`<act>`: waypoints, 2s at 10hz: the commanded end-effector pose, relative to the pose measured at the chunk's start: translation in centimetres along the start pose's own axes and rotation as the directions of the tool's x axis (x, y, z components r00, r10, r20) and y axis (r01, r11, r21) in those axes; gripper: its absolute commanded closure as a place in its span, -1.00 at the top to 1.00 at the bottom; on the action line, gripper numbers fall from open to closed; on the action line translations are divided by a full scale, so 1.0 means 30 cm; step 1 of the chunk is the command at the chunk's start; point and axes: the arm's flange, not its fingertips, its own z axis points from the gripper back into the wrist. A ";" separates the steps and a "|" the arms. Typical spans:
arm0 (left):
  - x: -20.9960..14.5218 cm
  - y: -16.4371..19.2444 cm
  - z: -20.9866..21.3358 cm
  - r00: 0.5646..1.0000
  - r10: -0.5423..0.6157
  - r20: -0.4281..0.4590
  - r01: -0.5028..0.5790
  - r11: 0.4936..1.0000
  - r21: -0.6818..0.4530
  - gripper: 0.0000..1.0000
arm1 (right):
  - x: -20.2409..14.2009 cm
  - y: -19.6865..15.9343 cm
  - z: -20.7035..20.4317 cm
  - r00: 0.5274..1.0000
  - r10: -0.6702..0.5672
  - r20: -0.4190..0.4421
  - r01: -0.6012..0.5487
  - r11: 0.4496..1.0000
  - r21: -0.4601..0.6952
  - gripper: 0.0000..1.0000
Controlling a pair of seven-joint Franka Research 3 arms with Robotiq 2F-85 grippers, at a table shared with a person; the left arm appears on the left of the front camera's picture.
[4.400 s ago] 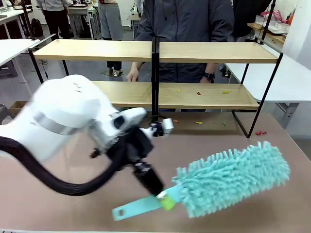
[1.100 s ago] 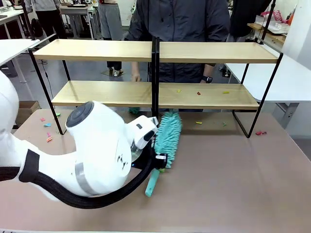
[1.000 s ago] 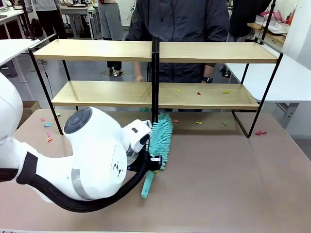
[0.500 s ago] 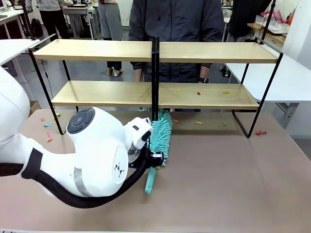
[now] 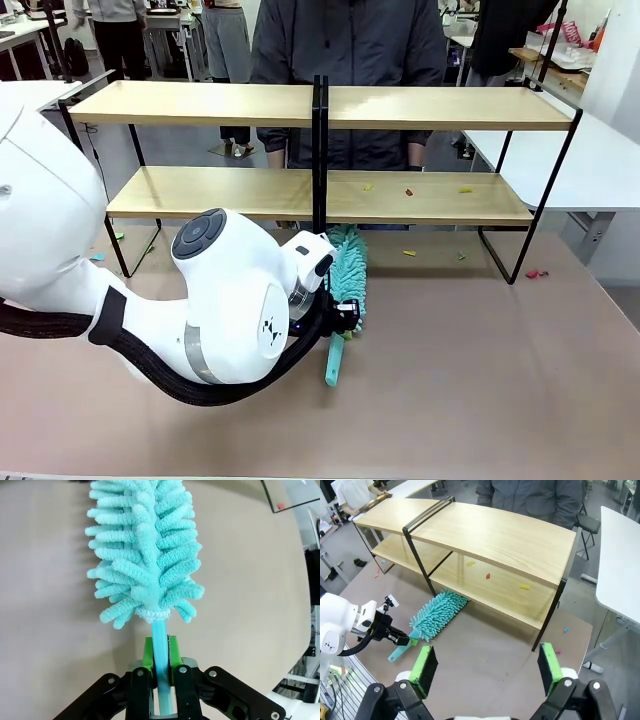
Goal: Clean the shelves.
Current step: Clean another randomly selected level of the Shelf with the Duster.
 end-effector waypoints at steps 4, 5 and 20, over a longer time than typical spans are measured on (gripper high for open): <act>-0.013 -0.016 0.041 0.999 -0.030 0.014 0.030 1.000 -0.009 -0.74 | 0.001 -0.004 0.001 1.000 -0.001 0.003 0.001 1.000 0.003 1.00; -0.013 -0.021 0.019 1.000 -0.018 0.004 0.018 1.000 -0.009 -0.74 | 0.001 -0.004 0.001 1.000 -0.001 0.003 0.001 1.000 0.003 1.00; 0.317 -0.267 -0.229 0.995 0.000 -0.098 0.006 0.999 0.052 -0.74 | 0.001 -0.004 0.001 1.000 -0.001 0.003 0.001 1.000 0.003 1.00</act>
